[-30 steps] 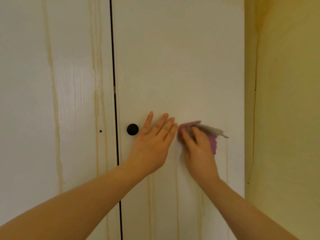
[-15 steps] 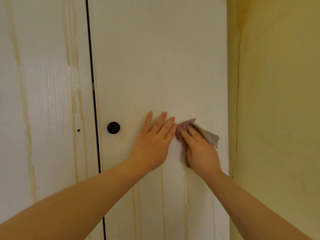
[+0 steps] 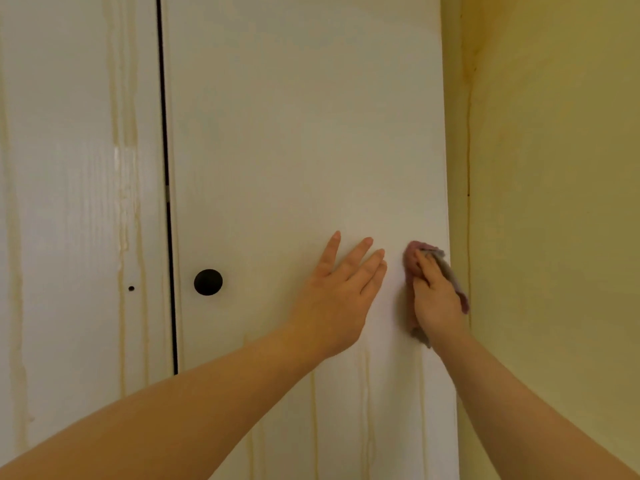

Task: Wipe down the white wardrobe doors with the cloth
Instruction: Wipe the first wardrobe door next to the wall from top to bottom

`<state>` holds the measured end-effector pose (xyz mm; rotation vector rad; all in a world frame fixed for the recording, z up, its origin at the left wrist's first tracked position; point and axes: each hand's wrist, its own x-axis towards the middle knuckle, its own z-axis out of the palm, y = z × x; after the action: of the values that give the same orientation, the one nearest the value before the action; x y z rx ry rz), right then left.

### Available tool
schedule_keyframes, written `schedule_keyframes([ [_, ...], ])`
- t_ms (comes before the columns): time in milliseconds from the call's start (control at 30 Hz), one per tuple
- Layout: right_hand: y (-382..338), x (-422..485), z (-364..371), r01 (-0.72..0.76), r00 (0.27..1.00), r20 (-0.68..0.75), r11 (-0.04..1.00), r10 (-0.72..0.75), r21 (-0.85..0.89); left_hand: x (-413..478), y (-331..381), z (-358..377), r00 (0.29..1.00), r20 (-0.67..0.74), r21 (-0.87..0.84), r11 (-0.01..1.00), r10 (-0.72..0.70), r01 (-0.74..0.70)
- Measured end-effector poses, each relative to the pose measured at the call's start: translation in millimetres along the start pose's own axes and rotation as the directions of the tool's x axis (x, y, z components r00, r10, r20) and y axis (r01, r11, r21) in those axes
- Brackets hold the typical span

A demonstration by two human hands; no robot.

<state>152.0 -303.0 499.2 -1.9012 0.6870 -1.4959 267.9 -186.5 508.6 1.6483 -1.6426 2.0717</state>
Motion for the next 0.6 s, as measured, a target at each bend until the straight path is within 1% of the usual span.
schedule_keyframes([
  [100,0.4,-12.9,13.3,0.067,0.997,0.043,0.998,-0.066,-0.022,2.4,-2.7,1.4,0.999,0.005,0.021,0.999,0.035,-0.035],
  [167,1.9,-16.7,16.1,0.143,0.988,0.064,0.989,-0.140,-0.041,5.5,-4.1,4.5,1.000,0.020,0.038,0.999,0.018,-0.019],
  [233,1.6,-5.9,6.5,0.191,0.980,0.083,0.975,-0.183,-0.110,9.1,-2.6,8.3,0.999,0.036,0.058,0.998,0.004,-0.006],
  [367,3.4,9.6,0.3,0.088,0.995,0.053,0.983,-0.080,-0.162,12.3,2.1,11.7,1.000,0.024,0.064,0.998,-0.011,0.009],
  [400,2.9,2.1,7.5,0.123,0.992,0.059,0.973,-0.113,-0.194,11.7,2.3,11.5,1.000,0.012,0.054,0.998,-0.018,0.018],
  [433,3.8,-8.1,14.7,0.211,0.977,0.089,0.948,-0.195,-0.237,10.6,2.1,11.1,1.000,-0.002,0.042,0.999,-0.023,0.023],
  [500,11.8,-23.5,20.6,0.402,0.915,0.164,0.864,-0.368,-0.304,6.7,2.0,13.1,1.000,-0.018,0.029,0.999,-0.014,0.015],
  [533,15.0,-22.2,15.3,0.424,0.905,0.179,0.846,-0.386,-0.322,4.2,2.3,14.2,1.000,-0.017,0.029,1.000,-0.008,0.008],
  [567,14.9,-15.3,6.6,0.360,0.932,0.163,0.873,-0.322,-0.329,2.1,2.6,14.9,1.000,-0.011,0.027,1.000,0.000,0.001],
  [600,14.3,-6.4,-0.6,0.232,0.972,0.113,0.921,-0.206,-0.312,0.2,2.2,14.8,1.000,-0.006,0.023,1.000,0.003,-0.003],
])
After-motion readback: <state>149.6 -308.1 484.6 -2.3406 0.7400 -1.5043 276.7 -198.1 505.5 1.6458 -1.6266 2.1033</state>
